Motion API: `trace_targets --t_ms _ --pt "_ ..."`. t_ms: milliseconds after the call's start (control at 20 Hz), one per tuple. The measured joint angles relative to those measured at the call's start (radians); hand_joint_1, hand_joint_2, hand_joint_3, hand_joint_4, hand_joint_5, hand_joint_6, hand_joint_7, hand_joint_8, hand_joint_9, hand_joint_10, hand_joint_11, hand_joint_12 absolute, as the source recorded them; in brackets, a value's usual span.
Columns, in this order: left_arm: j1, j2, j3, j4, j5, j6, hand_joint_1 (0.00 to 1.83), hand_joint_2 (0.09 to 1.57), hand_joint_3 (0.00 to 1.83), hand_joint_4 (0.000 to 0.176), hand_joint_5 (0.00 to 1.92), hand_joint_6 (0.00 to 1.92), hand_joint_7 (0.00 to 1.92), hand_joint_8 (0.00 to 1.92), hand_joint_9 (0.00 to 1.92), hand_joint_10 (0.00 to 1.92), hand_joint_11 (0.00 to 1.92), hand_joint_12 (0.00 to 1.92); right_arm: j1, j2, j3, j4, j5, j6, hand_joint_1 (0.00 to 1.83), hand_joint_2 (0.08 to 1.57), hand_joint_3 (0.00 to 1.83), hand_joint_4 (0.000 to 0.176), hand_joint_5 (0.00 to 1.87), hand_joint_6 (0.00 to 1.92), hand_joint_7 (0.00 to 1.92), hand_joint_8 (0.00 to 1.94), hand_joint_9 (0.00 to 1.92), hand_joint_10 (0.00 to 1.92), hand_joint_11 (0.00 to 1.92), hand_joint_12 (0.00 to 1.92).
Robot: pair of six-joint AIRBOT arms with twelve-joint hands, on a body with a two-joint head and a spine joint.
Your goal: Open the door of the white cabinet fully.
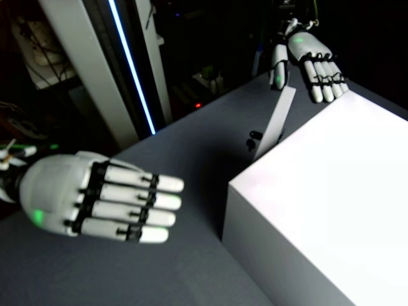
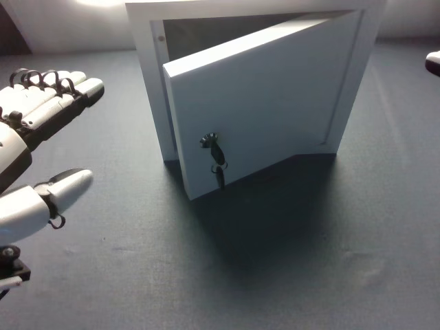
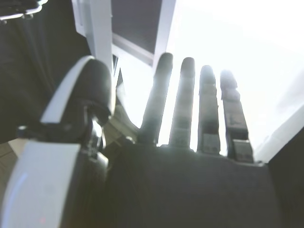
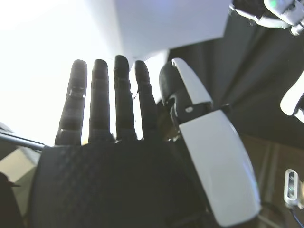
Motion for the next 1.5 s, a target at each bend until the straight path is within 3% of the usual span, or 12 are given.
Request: trace_targets --t_ms 250,350,450,850,950,1200,1300,1500 --pt "-0.035 -0.006 0.009 0.031 0.005 -0.008 0.37 1.47 0.0 0.0 0.0 0.0 0.0 0.0 0.06 0.0 0.0 0.49 0.0 0.0 0.006 -0.007 -0.015 0.003 0.63 1.43 0.0 0.0 0.26 0.0 0.24 0.01 0.2 0.01 0.05 0.34" --pt "-0.062 -0.032 0.023 0.063 0.015 -0.025 0.26 1.47 0.0 0.0 0.0 0.0 0.0 0.0 0.06 0.0 0.0 0.57 0.0 -0.001 0.006 -0.008 -0.016 0.003 0.67 1.43 0.0 0.0 0.26 0.0 0.24 0.0 0.2 0.0 0.04 0.34" --pt "-0.086 -0.056 0.037 0.081 0.037 -0.034 0.19 1.48 0.0 0.0 0.01 0.0 0.0 0.0 0.07 0.0 0.0 0.54 0.0 -0.004 0.01 -0.008 -0.016 0.004 0.66 1.43 0.0 0.0 0.26 0.0 0.24 0.0 0.2 0.0 0.04 0.33" --pt "-0.128 -0.082 0.057 0.101 0.076 -0.043 0.24 1.48 0.0 0.0 0.0 0.0 0.03 0.0 0.11 0.0 0.0 0.52 0.0 -0.013 0.012 -0.007 -0.024 0.006 0.65 1.43 0.0 0.0 0.26 0.0 0.23 0.0 0.2 0.0 0.04 0.34" --pt "-0.144 -0.088 0.064 0.116 0.087 -0.044 0.27 1.48 0.0 0.0 0.01 0.0 0.01 0.0 0.06 0.01 0.0 0.37 0.0 -0.015 0.014 -0.008 -0.027 0.01 0.62 1.43 0.0 0.0 0.26 0.0 0.24 0.0 0.2 0.0 0.04 0.34" --pt "-0.174 -0.119 0.082 0.138 0.113 -0.052 0.05 1.52 0.01 0.0 0.0 0.0 0.0 0.0 0.05 0.0 0.0 0.3 0.0 -0.016 0.019 -0.006 -0.03 0.015 0.64 1.44 0.0 0.0 0.26 0.0 0.25 0.0 0.21 0.0 0.07 0.33" --pt "-0.187 -0.12 0.085 0.152 0.126 -0.055 0.1 1.54 0.0 0.0 0.0 0.0 0.0 0.0 0.04 0.0 0.0 0.27 0.0 -0.019 0.023 -0.007 -0.03 0.022 0.63 1.43 0.0 0.0 0.27 0.0 0.25 0.0 0.21 0.0 0.06 0.32" --pt "-0.19 -0.13 0.085 0.18 0.135 -0.08 0.17 1.54 0.0 0.0 0.02 0.0 0.01 0.0 0.07 0.0 0.0 0.47 0.0 -0.026 0.028 -0.007 -0.03 0.026 0.6 1.43 0.0 0.0 0.26 0.0 0.26 0.0 0.22 0.0 0.06 0.33"
